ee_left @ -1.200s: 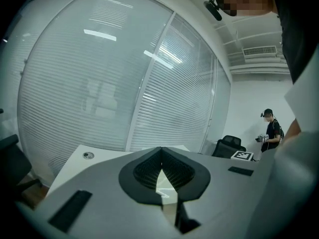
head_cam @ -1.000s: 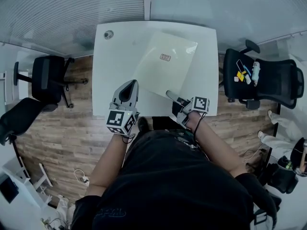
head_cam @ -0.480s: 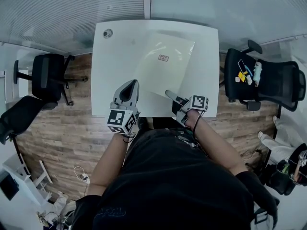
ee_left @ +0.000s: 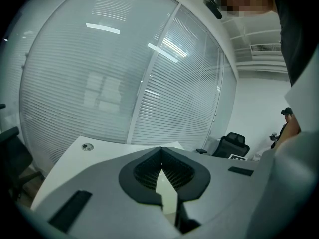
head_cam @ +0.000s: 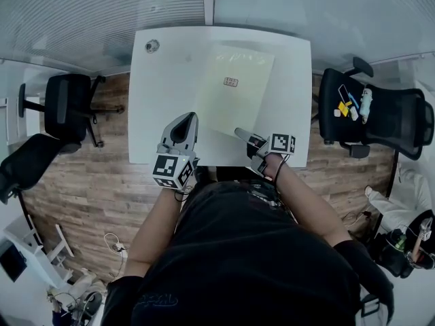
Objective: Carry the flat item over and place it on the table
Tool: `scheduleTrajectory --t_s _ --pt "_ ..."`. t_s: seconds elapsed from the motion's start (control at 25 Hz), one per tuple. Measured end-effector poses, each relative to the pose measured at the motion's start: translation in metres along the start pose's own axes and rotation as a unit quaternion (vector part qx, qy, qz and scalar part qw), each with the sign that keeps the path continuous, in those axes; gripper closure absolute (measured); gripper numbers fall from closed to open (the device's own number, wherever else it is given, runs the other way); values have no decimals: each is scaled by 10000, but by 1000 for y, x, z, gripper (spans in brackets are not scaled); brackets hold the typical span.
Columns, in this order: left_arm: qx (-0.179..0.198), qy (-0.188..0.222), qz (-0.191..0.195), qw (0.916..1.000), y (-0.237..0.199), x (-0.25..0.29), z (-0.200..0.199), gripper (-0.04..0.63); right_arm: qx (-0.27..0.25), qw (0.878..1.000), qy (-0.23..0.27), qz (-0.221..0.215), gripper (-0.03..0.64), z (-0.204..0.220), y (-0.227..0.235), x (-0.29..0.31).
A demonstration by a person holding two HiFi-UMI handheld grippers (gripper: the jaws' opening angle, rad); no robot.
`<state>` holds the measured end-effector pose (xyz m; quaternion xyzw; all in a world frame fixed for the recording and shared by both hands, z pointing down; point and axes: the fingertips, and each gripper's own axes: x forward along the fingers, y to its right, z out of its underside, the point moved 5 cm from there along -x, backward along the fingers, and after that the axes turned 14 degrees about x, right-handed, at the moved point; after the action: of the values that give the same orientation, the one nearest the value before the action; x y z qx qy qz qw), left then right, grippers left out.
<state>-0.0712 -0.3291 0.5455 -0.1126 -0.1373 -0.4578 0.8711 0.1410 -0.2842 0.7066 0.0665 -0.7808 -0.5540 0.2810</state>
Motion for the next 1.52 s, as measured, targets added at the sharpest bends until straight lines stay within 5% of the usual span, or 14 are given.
scheduleTrajectory --t_s 0.32,0.64,1.0,1.52 --pt "-4 -21 -2 10000 -3 2 -1 583 -181 9991 5 386 317 -7 15 2" --pt "-100 -16 64 9999 -3 3 -1 583 -737 9896 79 1237 263 -18 29 3" --pt "60 -102 237 9996 3 2 4 583 -1654 9606 530 2170 245 -35 40 -6" --pt "319 58 482 9983 11 -18 -6 583 -2469 9268 1390 2465 335 -26 14 -28"
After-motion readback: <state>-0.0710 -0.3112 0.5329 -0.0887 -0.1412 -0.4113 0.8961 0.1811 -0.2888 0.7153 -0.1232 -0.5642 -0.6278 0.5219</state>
